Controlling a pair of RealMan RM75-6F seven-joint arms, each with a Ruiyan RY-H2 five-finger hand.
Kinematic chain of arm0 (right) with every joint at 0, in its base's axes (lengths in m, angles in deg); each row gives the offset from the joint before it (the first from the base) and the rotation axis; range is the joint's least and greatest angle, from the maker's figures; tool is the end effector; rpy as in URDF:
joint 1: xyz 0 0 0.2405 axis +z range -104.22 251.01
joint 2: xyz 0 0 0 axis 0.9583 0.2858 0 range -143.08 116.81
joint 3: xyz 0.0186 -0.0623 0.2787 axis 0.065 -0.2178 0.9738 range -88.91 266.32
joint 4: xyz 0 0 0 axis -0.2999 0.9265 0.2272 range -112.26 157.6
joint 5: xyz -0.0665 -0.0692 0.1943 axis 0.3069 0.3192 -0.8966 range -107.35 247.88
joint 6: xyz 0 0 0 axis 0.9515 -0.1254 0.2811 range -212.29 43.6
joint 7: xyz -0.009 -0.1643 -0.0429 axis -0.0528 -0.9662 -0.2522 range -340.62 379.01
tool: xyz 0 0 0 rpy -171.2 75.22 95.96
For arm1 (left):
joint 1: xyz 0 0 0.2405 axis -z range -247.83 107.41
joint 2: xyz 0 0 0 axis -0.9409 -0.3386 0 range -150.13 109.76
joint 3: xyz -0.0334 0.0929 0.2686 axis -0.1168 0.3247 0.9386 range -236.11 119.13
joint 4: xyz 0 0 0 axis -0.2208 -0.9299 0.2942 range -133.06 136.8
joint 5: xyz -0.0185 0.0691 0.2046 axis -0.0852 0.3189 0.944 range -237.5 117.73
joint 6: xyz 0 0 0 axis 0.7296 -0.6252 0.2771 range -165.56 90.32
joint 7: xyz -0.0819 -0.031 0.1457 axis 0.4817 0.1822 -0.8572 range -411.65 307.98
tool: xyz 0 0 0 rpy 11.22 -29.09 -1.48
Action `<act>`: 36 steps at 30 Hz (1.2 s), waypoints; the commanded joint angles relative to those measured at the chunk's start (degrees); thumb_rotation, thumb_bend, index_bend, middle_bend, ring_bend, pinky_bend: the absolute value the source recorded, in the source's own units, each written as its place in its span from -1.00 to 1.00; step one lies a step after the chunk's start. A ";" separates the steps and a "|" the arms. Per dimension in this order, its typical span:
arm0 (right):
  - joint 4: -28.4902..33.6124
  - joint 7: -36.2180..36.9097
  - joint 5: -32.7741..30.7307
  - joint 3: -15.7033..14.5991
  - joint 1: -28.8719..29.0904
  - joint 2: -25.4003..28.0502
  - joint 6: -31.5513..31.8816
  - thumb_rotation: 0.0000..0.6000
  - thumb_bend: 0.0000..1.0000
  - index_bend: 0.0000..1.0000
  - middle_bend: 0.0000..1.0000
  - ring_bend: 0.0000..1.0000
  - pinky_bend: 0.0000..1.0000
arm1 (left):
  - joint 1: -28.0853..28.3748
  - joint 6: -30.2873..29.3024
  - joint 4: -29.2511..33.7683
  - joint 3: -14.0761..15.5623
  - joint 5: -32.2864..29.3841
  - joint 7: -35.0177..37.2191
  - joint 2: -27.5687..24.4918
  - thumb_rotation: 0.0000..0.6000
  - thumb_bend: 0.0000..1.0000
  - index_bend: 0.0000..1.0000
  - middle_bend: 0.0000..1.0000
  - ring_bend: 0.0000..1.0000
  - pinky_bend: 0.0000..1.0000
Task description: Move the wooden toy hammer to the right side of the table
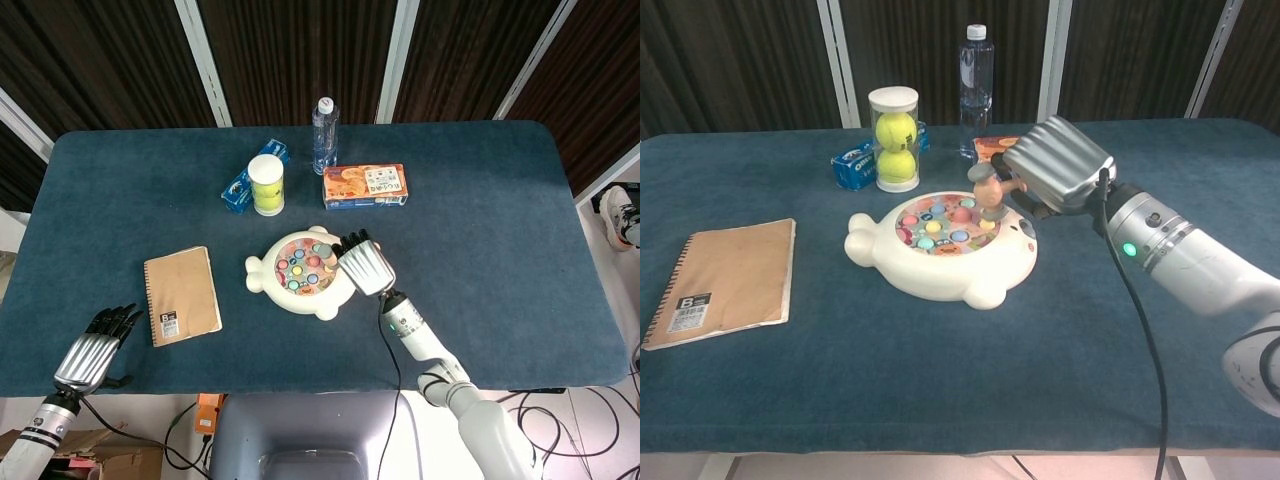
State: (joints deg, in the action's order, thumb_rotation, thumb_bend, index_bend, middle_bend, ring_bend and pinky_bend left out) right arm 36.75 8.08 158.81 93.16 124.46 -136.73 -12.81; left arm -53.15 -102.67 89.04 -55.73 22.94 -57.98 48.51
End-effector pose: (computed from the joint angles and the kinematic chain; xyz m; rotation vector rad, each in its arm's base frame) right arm -0.1419 -0.4390 -0.1045 1.8172 -0.0183 0.9048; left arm -0.3461 0.2515 0.0825 -1.7559 -0.9888 -0.6371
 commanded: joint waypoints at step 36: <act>-3.68 14.04 -2.90 0.70 -12.38 3.66 1.62 1.00 -0.04 1.00 0.70 0.38 0.32 | 0.46 -0.28 -1.75 0.49 2.27 2.69 0.81 1.00 -0.76 -1.00 -1.00 -0.99 -0.84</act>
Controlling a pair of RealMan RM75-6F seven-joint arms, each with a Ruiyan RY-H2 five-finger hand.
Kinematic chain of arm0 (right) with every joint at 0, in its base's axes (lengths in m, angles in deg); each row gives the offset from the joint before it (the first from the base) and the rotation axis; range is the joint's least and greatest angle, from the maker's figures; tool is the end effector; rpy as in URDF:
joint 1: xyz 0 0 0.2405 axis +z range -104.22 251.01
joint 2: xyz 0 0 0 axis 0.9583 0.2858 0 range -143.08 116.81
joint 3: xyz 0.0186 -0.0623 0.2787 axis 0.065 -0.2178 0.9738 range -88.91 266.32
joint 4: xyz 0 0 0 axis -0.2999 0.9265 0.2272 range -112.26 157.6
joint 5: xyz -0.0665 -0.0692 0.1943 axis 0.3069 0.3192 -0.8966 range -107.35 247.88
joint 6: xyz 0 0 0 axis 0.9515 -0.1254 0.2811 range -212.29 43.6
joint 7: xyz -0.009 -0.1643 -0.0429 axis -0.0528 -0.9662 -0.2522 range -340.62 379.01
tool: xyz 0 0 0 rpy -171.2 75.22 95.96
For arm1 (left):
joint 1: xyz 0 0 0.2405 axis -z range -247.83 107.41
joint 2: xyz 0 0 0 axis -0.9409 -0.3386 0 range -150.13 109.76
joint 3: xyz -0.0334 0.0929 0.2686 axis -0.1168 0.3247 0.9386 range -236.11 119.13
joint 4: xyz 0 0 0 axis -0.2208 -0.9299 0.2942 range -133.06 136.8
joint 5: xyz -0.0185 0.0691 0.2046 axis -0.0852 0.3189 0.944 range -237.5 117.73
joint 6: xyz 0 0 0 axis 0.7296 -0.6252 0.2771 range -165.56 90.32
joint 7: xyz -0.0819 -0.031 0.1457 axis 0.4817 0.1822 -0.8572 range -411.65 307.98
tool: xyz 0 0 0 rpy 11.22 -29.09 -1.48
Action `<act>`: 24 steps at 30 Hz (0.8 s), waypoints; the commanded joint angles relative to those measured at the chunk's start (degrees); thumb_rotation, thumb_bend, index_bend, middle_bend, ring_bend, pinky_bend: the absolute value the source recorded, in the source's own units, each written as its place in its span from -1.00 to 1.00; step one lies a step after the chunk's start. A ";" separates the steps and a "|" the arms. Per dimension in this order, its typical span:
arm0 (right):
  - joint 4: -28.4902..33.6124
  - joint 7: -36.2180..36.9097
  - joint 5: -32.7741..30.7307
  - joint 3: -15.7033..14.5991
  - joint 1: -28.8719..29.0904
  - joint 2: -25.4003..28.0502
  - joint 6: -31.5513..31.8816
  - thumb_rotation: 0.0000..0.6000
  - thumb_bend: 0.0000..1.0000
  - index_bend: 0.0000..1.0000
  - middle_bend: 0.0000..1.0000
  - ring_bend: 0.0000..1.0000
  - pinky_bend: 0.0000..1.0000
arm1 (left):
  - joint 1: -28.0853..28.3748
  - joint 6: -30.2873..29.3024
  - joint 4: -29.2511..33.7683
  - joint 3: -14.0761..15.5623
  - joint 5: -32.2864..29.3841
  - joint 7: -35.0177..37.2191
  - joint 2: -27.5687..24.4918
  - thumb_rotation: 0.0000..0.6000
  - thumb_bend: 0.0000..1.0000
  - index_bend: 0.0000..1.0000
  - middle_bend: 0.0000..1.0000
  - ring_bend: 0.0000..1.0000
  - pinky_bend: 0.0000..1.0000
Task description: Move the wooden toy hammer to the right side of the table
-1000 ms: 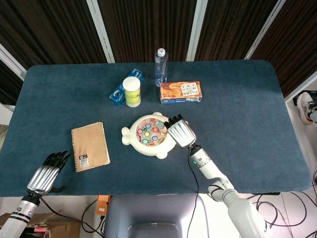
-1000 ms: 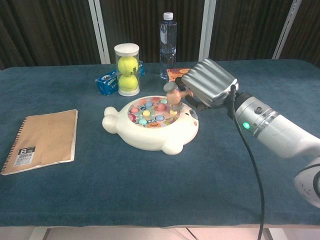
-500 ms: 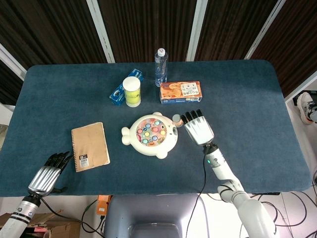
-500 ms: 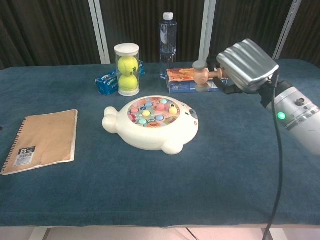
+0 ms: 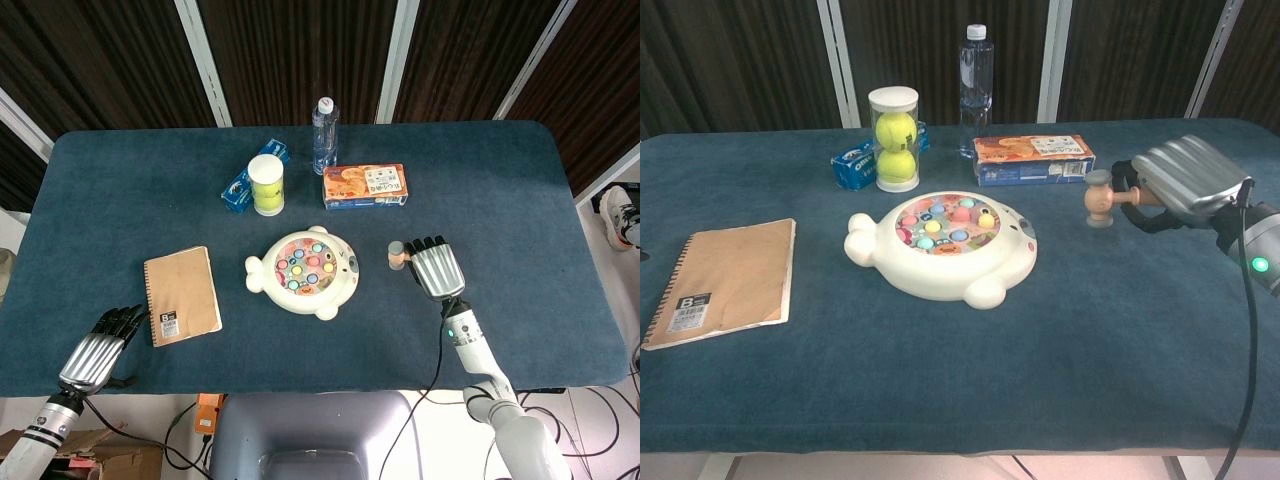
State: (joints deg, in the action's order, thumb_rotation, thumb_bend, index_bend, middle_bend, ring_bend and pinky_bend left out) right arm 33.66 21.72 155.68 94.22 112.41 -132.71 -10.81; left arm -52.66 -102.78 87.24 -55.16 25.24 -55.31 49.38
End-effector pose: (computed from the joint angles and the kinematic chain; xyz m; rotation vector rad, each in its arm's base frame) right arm -0.2583 -0.4221 -0.0494 1.6546 -0.3403 0.8672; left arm -0.3449 0.2526 0.0770 -1.7844 -0.9917 -0.6664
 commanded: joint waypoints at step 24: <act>-2.99 -0.51 2.36 -3.16 -2.58 -0.84 -3.38 1.00 -0.04 1.00 0.70 0.37 0.30 | -0.12 -0.49 -0.04 -0.04 0.14 0.95 -0.62 1.00 -0.76 -1.00 -1.00 -0.99 -0.84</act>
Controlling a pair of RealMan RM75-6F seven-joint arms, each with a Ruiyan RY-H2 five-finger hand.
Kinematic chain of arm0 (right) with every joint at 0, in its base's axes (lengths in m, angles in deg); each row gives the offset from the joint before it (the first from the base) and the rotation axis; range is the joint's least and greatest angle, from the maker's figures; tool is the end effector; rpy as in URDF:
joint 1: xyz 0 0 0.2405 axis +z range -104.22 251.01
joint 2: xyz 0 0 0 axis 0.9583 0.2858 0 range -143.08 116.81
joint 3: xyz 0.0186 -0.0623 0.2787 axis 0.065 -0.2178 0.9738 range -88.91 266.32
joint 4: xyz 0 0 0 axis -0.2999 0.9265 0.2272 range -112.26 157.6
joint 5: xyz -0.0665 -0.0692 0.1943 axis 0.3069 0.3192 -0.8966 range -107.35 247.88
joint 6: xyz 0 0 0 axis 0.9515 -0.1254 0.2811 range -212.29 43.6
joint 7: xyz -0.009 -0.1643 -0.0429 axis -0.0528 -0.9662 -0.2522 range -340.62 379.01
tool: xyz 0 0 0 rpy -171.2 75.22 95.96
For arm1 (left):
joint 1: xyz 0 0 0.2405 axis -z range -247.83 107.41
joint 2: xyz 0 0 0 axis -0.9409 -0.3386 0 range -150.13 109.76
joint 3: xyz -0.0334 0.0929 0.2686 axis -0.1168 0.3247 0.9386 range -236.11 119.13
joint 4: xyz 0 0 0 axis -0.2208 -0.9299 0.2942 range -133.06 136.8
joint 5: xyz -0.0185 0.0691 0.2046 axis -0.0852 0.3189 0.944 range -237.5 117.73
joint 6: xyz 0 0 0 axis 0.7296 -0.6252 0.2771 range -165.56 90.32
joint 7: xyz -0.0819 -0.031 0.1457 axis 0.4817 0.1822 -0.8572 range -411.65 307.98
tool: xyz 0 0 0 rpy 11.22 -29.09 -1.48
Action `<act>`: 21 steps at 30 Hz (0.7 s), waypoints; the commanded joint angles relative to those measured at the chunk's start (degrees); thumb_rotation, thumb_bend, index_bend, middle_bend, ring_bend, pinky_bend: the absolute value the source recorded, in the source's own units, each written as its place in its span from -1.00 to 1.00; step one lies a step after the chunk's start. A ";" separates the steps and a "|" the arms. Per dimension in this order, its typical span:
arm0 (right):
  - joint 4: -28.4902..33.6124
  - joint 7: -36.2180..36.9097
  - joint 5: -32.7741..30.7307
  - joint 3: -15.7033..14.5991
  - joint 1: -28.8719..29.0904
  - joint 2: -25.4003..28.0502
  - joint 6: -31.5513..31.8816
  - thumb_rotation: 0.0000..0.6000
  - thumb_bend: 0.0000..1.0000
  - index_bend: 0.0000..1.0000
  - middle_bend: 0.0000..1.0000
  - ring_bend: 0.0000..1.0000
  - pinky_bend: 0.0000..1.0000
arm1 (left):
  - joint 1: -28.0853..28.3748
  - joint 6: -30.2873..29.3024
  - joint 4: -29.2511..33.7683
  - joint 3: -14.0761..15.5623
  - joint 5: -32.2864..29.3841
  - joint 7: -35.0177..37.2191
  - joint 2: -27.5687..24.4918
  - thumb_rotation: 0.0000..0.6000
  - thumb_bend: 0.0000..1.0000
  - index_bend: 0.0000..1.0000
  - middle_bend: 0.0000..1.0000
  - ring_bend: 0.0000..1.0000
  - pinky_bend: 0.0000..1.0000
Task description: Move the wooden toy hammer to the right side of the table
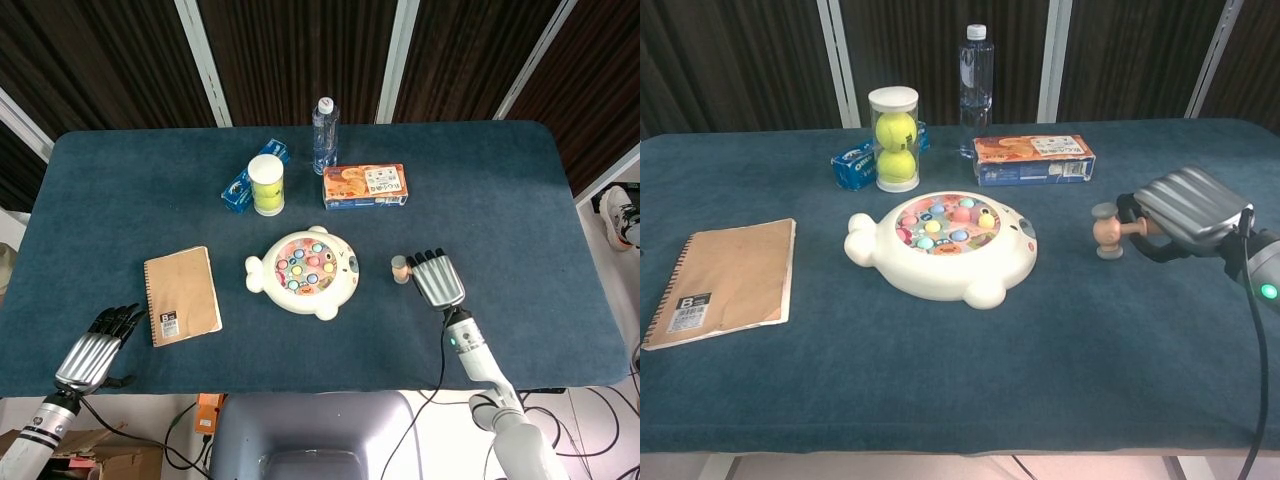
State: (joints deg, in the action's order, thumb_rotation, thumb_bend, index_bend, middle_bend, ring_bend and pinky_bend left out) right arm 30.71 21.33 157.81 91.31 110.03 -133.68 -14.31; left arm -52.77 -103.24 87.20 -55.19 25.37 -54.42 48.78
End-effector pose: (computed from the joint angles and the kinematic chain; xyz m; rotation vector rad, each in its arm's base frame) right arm -0.2805 -0.4091 -0.0647 1.7424 -0.3403 0.7486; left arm -0.3462 0.2530 0.0824 -1.7737 -0.9923 -0.6737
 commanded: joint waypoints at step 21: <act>1.08 -0.17 1.75 -1.96 -2.30 2.43 0.63 1.00 -0.23 0.13 0.00 -0.07 0.08 | -0.03 -0.14 -0.13 0.03 0.16 0.18 -0.05 1.00 -0.76 -1.00 -1.00 -0.99 -0.84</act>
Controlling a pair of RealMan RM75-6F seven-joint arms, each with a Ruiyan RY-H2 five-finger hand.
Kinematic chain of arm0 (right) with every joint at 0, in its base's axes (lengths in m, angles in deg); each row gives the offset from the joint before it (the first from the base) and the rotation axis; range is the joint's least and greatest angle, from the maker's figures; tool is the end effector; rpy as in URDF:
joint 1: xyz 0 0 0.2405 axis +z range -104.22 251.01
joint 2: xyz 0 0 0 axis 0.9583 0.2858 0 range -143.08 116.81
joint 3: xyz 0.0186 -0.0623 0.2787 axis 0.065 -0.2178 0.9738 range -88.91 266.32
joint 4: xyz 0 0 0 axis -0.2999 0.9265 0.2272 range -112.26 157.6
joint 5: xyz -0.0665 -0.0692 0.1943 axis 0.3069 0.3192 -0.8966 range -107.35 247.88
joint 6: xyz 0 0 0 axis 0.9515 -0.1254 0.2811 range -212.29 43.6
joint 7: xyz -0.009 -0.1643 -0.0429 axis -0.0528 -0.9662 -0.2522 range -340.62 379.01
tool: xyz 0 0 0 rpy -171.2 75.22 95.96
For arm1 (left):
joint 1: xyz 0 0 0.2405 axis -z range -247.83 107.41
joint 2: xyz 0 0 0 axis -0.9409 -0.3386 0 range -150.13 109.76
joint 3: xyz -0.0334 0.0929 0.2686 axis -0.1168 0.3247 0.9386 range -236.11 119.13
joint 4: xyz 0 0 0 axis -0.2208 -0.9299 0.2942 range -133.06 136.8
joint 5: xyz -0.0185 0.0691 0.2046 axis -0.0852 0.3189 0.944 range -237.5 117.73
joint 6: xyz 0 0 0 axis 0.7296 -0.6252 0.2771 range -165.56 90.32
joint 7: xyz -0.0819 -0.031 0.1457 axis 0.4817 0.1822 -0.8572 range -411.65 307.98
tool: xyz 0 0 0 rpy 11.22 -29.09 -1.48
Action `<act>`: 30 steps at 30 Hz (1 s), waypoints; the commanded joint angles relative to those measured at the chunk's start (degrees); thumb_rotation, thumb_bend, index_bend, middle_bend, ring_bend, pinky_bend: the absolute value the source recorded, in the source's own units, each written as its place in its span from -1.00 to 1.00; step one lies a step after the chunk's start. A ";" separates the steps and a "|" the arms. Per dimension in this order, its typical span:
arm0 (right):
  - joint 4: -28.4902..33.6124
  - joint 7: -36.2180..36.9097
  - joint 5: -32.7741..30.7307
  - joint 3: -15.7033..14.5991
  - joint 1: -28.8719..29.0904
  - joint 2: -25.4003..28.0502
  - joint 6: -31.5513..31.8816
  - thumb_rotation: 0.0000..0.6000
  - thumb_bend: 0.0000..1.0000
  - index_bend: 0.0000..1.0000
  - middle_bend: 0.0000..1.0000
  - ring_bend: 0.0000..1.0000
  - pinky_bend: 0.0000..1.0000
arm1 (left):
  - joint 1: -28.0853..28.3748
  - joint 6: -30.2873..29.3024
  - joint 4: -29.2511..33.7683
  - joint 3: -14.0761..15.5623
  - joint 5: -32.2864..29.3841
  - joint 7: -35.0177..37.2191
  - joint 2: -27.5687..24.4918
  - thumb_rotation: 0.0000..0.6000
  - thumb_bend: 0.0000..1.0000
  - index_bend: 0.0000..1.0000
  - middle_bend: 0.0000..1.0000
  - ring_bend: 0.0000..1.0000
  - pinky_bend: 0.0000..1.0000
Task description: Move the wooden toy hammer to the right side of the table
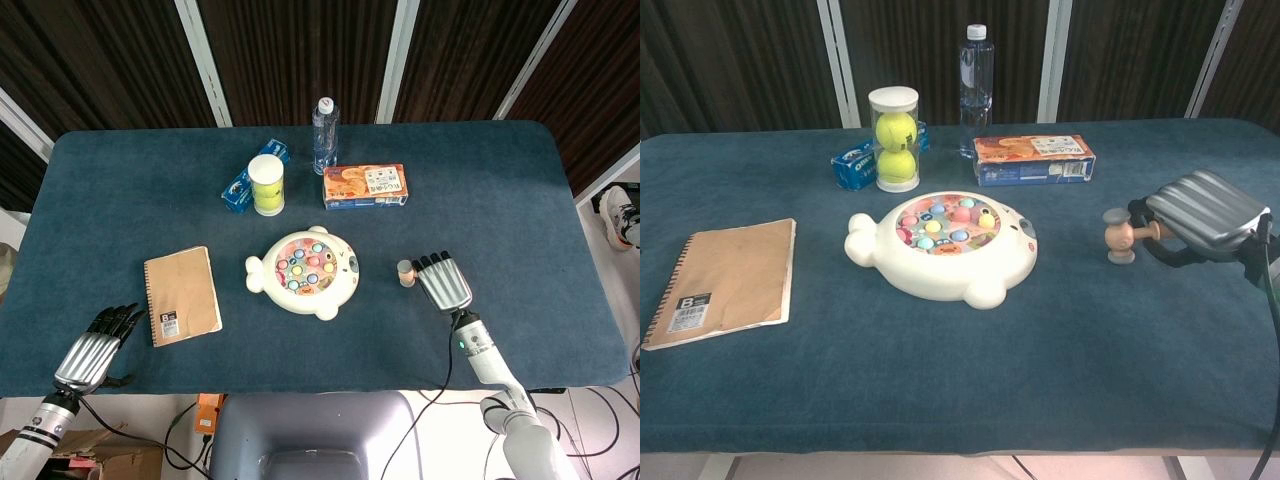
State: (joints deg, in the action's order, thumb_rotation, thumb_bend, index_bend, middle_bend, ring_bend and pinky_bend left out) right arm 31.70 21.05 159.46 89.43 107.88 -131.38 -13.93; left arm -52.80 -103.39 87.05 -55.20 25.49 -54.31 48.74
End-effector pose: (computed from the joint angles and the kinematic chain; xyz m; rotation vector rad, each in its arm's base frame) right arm -0.2983 -0.3998 -0.0571 1.7808 -0.3130 0.7035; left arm -0.3465 0.2532 0.0833 -1.7729 -0.9888 -0.6750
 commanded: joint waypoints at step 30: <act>0.52 0.39 -0.15 0.12 -2.01 1.41 0.54 1.00 -0.54 -0.24 -0.20 -0.20 0.01 | 0.61 1.25 -0.05 0.40 0.27 0.64 -0.10 1.00 -0.76 -1.00 -1.00 -0.99 -0.84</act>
State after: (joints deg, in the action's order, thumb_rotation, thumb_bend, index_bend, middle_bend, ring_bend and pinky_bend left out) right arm 32.22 21.44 159.33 89.53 105.89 -129.98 -13.37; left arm -52.19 -102.13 86.99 -54.80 25.76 -53.68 48.64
